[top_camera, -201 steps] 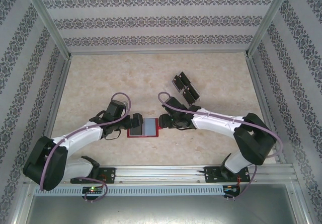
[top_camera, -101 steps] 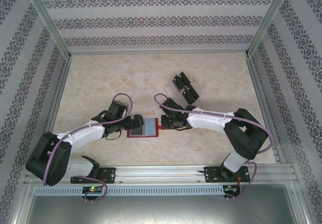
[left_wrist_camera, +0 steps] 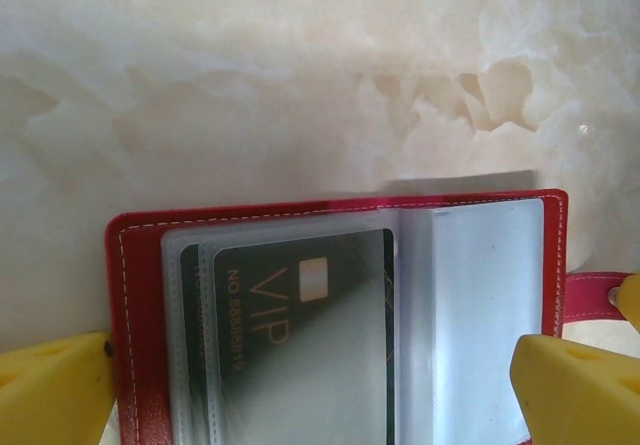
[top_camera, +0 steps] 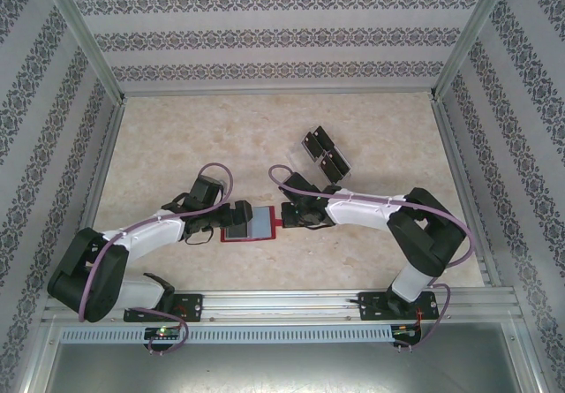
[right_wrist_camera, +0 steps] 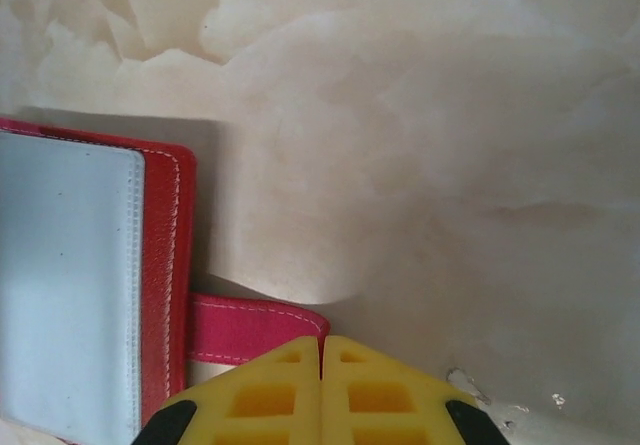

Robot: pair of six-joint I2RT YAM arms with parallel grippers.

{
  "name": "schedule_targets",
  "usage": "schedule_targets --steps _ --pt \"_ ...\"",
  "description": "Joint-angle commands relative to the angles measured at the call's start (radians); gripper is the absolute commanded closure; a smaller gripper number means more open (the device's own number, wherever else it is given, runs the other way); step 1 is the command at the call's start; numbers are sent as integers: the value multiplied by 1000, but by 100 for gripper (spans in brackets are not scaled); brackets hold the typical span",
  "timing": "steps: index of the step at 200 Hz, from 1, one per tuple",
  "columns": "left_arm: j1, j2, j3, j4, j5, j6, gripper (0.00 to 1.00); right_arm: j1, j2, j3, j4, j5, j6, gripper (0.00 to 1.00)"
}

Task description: Put the credit cards into the card holder

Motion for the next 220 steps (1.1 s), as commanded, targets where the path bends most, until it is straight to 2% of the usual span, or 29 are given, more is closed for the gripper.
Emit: schedule_targets --steps 1,58,110,137,160,181,220 --pt "-22 -32 28 81 59 -30 0 -3 14 1 15 -15 -13 96" --pt "-46 -131 43 69 57 -79 0 -14 6 -3 19 -18 -19 96" --pt "-114 -81 67 114 46 -111 0 -27 -10 -5 23 -26 -21 94" --pt "-175 -48 92 146 24 -129 0 -38 -35 -16 26 -29 -18 86" --pt "-217 -22 116 160 -5 -140 0 -53 -63 -29 23 -35 -18 69" --pt "-249 4 134 184 -22 -154 0 -77 -104 -51 23 -42 -13 60" --pt "-303 77 178 211 -40 -164 0 -126 -238 -96 -7 -42 -13 53"
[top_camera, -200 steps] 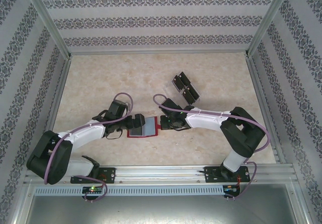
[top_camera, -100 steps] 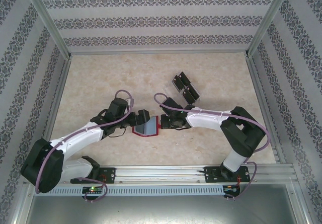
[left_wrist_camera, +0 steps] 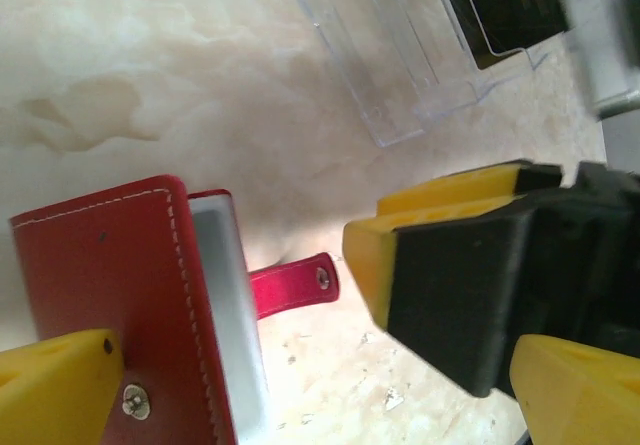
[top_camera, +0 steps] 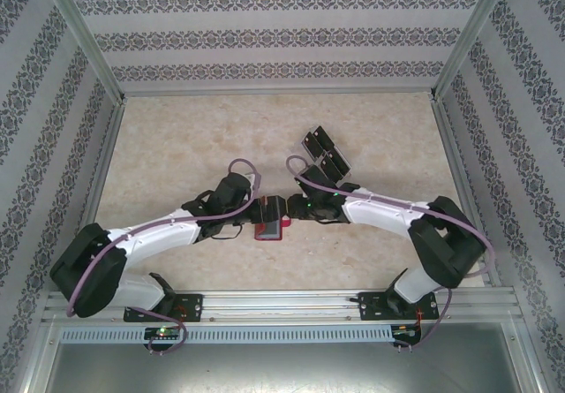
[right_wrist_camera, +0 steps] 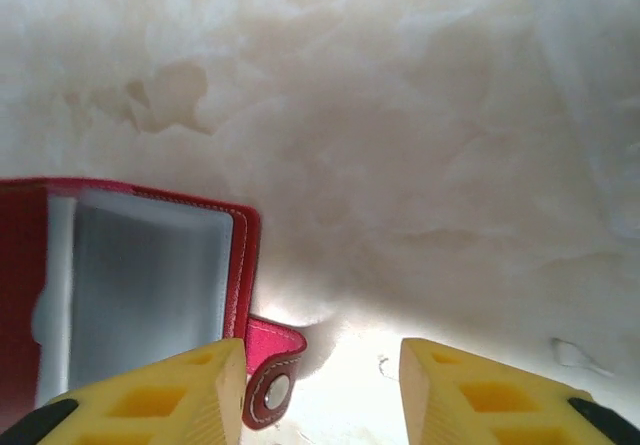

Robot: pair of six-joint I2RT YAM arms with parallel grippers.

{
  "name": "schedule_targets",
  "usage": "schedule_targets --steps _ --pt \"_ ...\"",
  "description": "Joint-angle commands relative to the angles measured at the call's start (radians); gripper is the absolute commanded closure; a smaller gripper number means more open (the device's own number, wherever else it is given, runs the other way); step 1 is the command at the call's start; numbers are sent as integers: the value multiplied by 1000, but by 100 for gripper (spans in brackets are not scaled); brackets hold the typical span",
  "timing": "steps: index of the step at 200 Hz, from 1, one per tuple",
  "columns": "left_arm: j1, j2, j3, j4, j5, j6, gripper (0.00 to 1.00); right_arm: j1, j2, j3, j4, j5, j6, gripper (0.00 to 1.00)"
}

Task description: Put the credit cards into the card holder

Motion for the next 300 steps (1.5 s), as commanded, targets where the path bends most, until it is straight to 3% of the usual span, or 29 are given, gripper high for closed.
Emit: schedule_targets --steps 1,100,186,244,300 --pt "-30 35 36 64 -31 -27 0 -29 -94 -31 -27 -4 0 53" --pt "-91 246 64 200 -50 -90 0 -73 -361 -152 -92 -34 46 56" --pt "-85 115 117 29 -148 -29 0 -40 -414 -198 -69 -53 92 59" --pt "-12 15 144 -97 -155 35 0 17 -391 -156 -72 -37 104 60" --pt "146 0 219 -349 -134 191 0 77 -313 -95 -54 -21 112 63"
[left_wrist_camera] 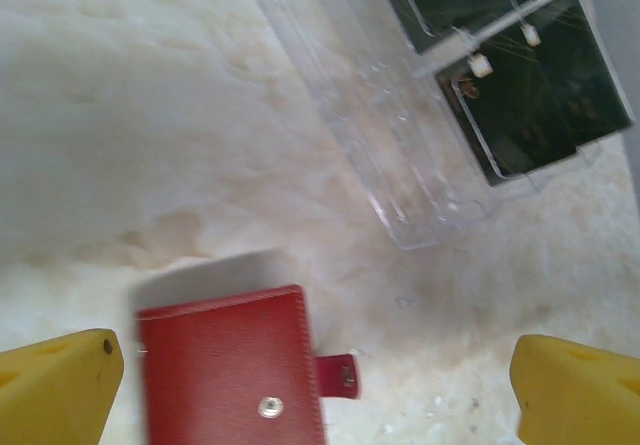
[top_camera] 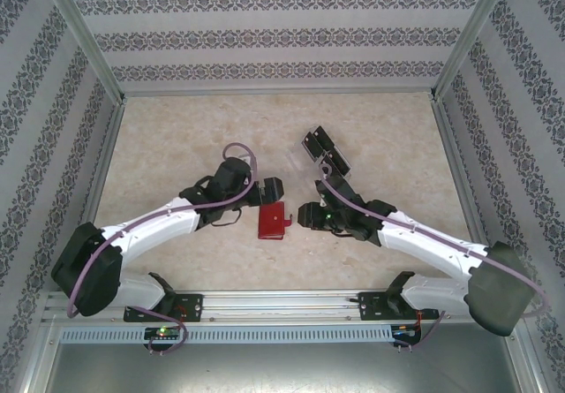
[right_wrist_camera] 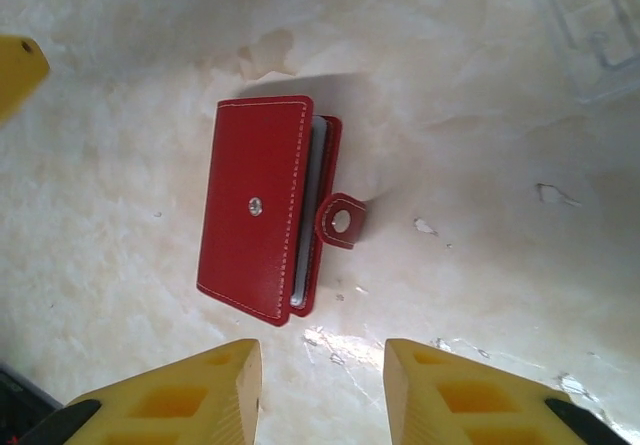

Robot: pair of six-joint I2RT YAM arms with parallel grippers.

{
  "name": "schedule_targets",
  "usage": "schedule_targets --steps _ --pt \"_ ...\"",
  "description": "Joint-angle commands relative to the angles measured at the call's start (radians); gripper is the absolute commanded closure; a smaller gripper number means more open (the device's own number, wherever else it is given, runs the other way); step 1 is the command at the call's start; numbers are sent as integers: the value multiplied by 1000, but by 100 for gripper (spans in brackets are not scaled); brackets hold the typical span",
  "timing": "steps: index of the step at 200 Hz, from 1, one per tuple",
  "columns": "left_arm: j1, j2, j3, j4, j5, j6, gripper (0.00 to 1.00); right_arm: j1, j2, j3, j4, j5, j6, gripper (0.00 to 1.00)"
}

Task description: Put the credit cards into the card holder

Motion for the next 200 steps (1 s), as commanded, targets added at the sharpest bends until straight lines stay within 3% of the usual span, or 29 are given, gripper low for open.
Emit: schedule_targets --steps 1,45,86,200 --pt "65 2 65 -182 3 124 0 24 34 46 15 24 11 63" --pt "93 103 160 -347 -31 306 0 64 121 79 46 27 15 66" --pt "93 243 247 -396 22 406 0 99 206 91 93 16 24 72" --pt "93 431 337 -426 -9 370 0 169 476 141 237 -47 32 78"
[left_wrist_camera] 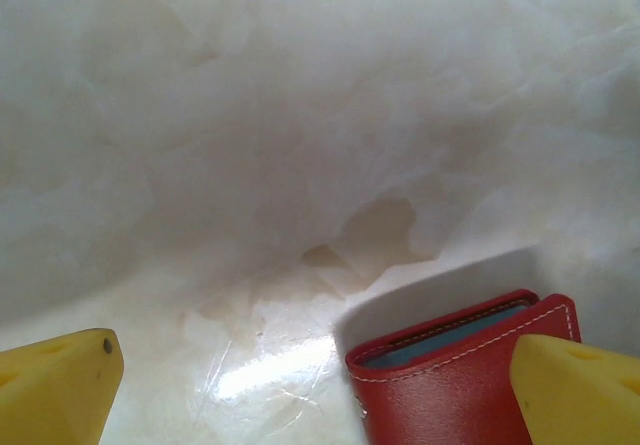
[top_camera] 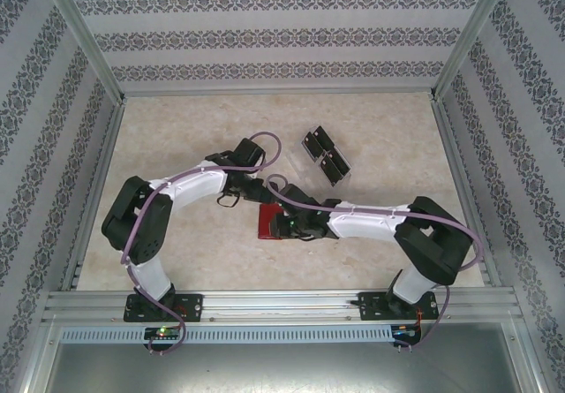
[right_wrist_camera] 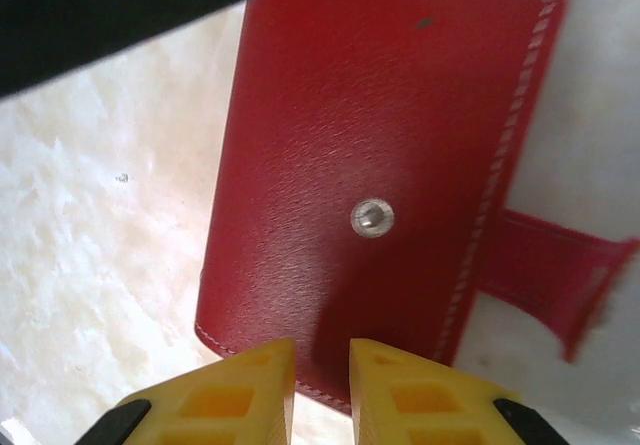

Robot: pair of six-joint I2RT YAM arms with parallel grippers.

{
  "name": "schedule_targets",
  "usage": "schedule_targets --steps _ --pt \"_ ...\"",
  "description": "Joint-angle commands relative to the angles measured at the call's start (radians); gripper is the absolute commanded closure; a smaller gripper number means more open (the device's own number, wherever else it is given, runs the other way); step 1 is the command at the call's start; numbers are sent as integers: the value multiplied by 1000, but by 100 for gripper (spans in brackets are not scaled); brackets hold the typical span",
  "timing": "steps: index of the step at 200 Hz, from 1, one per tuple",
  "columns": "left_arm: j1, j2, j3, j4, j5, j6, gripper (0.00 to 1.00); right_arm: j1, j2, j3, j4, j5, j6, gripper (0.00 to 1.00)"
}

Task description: Put the credit cards into the card holder

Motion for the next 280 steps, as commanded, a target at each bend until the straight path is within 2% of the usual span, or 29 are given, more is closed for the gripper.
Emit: schedule_targets --steps 1,100,153,185,200,232,280 --pt "6 16 16 -56 -27 -18 0 17 36 21 39 -22 9 78" --pt "5 -12 -105 -64 -31 -66 0 15 67 -4 13 -24 -34 78" --pt "-7 -129 -247 -3 17 -176 0 -1 51 -12 -36 -47 -100 79" --pt "-7 -232 -282 4 -74 -212 0 -13 53 -10 -33 -76 -118 79" --pt "-7 -282 -289 12 -82 -214 0 -17 58 -5 -30 -83 -120 79" --pt "-13 -374 -338 56 -22 -230 0 -22 73 2 -13 -103 -103 79" --pt "-46 -450 -493 223 52 -343 0 -22 78 -5 4 -112 -88 79"
